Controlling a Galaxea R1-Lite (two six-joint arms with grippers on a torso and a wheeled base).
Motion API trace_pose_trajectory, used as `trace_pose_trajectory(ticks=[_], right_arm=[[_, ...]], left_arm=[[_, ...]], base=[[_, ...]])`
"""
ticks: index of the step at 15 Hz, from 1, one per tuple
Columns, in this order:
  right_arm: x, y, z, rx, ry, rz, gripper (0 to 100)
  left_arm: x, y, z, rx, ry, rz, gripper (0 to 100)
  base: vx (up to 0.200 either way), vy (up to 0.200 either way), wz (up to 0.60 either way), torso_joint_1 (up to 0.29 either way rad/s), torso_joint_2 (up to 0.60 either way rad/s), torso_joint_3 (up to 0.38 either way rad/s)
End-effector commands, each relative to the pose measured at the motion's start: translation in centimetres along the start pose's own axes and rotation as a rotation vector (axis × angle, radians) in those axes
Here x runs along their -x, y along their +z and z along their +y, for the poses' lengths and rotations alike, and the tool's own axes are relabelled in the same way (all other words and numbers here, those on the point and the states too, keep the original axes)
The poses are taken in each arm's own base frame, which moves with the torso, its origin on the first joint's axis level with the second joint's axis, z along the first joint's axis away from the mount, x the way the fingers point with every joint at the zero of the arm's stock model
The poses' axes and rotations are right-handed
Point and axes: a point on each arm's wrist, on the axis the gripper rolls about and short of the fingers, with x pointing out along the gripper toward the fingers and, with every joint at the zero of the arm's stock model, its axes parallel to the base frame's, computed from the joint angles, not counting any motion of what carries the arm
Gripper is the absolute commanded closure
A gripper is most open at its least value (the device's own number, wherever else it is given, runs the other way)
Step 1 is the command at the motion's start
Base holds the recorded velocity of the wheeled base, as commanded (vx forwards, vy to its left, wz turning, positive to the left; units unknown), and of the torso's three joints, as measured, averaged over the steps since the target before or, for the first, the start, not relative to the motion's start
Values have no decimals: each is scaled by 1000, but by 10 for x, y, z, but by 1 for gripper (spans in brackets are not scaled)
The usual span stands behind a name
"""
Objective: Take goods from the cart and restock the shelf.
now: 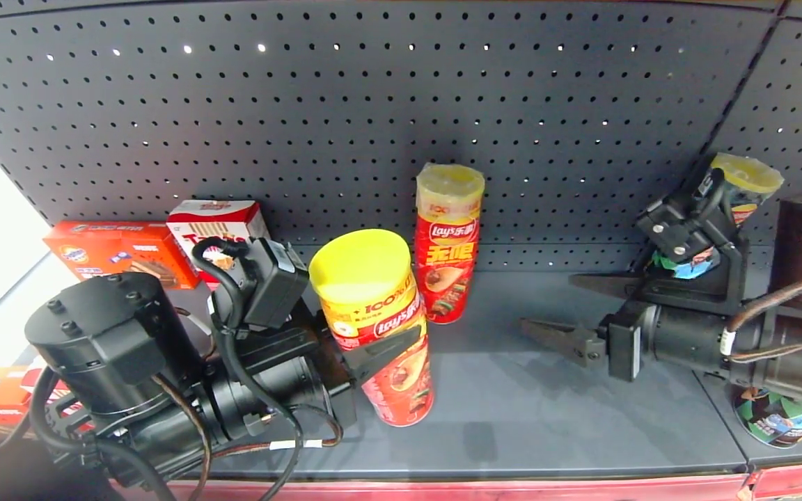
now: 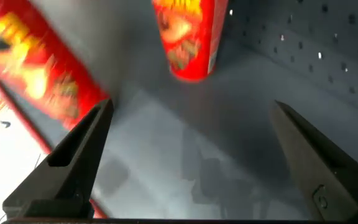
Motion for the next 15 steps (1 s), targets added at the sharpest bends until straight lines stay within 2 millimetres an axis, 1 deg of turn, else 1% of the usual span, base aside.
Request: trace_pose_trajectory(ticks=[1, 2, 3, 4, 5, 6, 8, 9, 10, 13, 15], right_arm=[[-28, -4, -3, -1, 7, 26, 0], [-35, -3, -1, 2, 19, 25, 0], [-45, -3, -4, 30, 58, 23, 0], [-50, -4, -6, 50, 71, 22, 0], [-61, -5, -13, 79, 85, 4, 0], [-67, -4, -16, 86, 110, -20, 0], [-80, -1, -30, 93, 146, -71, 0], [-83, 0, -32, 97, 158, -85, 0], [-94, 5, -44, 108, 166, -129, 0], [-112, 6, -55, 169, 197, -166, 0], [-121, 3, -57, 190, 236, -168, 0]], left_arm=[[0, 0, 0, 1, 0, 2, 100], [0, -1, -1, 1, -2, 3, 100], [0, 0, -1, 0, -3, 0, 100], [-1, 1, 0, -1, -3, -4, 100], [-3, 4, 0, -3, -4, -12, 100], [-3, 4, 0, -3, -9, -12, 100], [-2, 3, 0, -1, -23, -8, 100], [-2, 3, 0, -1, -23, -8, 100], [-3, 5, 1, 7, -28, -14, 100], [0, 9, -1, 28, -35, -28, 100], [0, 10, -1, 28, -58, -34, 100]], base=[[0, 0, 0, 0, 0, 0], [0, 0, 0, 0, 0, 0], [0, 0, 0, 0, 0, 0], [0, 0, 0, 0, 0, 0], [0, 0, 0, 0, 0, 0], [0, 0, 0, 0, 0, 0], [0, 0, 0, 0, 0, 0], [0, 0, 0, 0, 0, 0], [0, 0, 0, 0, 0, 0], [0, 0, 0, 0, 0, 0], [0, 0, 0, 0, 0, 0]])
